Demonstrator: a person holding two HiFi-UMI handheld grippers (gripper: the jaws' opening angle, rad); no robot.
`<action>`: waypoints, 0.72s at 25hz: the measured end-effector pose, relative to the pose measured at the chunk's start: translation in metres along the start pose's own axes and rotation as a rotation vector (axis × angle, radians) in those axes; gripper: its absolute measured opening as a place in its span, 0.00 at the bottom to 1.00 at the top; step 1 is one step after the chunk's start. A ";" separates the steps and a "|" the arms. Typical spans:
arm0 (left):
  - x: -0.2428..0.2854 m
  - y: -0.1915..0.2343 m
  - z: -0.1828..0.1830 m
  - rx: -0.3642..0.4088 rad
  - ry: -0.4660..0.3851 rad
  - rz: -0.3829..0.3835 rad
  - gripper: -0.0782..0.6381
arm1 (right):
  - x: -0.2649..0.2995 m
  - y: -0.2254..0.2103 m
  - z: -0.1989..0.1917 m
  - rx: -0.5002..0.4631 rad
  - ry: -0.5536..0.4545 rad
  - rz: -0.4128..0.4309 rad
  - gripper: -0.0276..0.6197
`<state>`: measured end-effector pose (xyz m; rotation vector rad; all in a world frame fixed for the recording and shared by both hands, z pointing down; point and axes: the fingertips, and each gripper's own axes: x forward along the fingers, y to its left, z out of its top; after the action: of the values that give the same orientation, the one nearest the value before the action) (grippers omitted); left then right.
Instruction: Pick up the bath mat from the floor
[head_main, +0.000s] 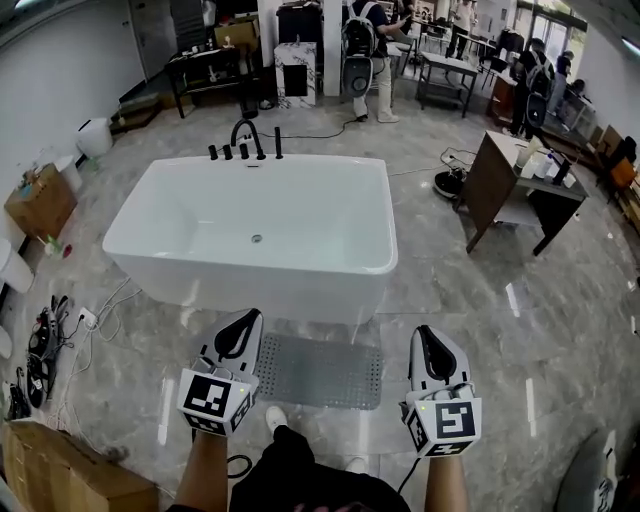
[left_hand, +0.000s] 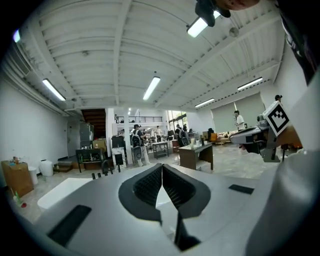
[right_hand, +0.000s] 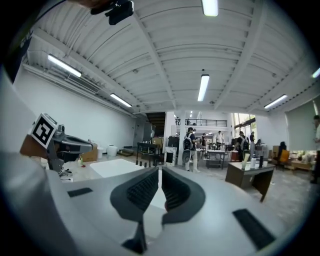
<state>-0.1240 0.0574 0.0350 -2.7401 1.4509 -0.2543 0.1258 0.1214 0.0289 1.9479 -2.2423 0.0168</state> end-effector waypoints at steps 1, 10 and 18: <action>0.009 0.012 -0.006 -0.002 0.005 -0.013 0.12 | 0.012 0.003 -0.001 -0.008 0.011 -0.014 0.08; 0.072 0.083 -0.051 -0.062 0.078 -0.115 0.12 | 0.075 0.012 -0.021 0.005 0.124 -0.124 0.08; 0.108 0.073 -0.065 -0.080 0.133 -0.100 0.12 | 0.096 -0.031 -0.047 0.019 0.177 -0.100 0.08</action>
<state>-0.1348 -0.0692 0.1060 -2.9156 1.3832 -0.3975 0.1496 0.0282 0.0847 1.9805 -2.0393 0.1916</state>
